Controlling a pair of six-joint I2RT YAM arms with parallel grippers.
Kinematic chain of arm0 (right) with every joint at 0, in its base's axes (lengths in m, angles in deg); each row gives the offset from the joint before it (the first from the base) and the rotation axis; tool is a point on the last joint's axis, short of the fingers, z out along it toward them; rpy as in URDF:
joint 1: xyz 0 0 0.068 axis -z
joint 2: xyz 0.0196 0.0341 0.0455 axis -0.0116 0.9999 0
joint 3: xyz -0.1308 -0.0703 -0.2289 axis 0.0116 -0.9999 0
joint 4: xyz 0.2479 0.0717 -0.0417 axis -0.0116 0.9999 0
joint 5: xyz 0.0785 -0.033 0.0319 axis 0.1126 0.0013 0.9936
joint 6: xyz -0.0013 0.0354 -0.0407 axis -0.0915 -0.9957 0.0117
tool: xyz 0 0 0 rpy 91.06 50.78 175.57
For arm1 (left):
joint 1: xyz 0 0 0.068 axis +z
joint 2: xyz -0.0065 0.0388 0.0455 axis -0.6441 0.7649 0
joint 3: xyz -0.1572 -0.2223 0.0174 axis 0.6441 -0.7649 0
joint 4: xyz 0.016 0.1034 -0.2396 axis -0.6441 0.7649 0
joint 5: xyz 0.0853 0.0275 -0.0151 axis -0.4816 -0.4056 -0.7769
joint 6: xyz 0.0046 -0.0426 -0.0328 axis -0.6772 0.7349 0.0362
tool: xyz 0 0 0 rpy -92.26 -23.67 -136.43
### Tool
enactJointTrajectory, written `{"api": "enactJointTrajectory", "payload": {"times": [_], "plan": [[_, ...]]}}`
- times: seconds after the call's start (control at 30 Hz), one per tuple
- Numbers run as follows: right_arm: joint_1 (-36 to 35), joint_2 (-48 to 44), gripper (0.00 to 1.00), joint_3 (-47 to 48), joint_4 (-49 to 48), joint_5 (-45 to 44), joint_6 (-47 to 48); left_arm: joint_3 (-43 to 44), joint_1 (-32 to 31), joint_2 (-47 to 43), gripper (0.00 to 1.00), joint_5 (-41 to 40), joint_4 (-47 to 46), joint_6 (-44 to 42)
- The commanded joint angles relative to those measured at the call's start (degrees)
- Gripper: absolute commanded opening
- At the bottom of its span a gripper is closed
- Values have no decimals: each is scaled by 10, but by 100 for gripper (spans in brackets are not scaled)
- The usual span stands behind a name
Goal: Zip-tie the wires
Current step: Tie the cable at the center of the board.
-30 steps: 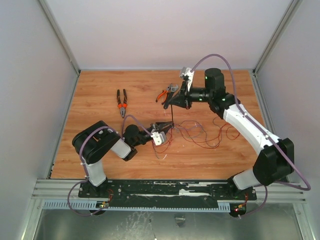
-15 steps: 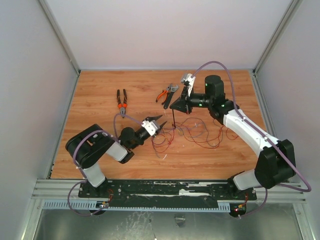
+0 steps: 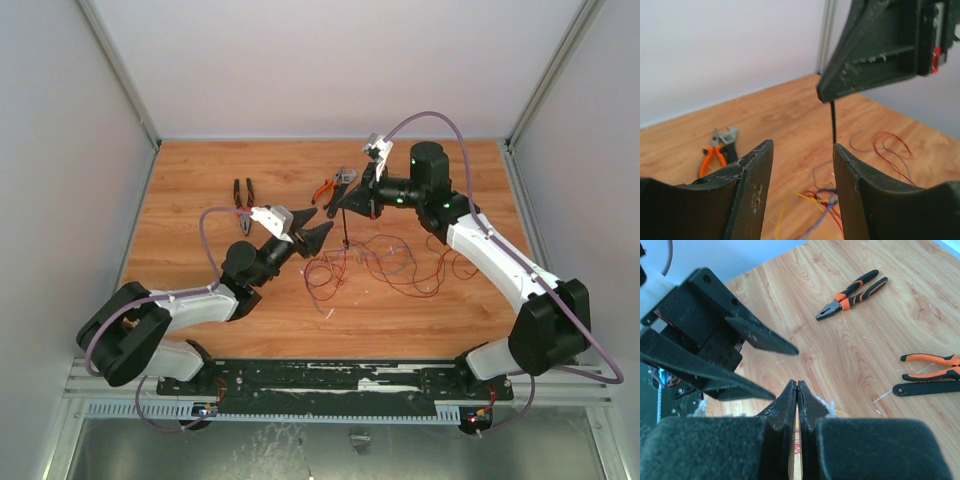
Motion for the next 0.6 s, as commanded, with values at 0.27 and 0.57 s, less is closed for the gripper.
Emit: {"api": "enactJointTrajectory", "payload": {"times": [0.27, 0.57], "plan": [[-4, 19, 0, 52, 9, 7, -61, 45, 8, -10, 51, 166, 106, 111], [-4, 15, 0, 54, 29, 30, -55, 71, 28, 39, 45, 143, 84, 101]]}}
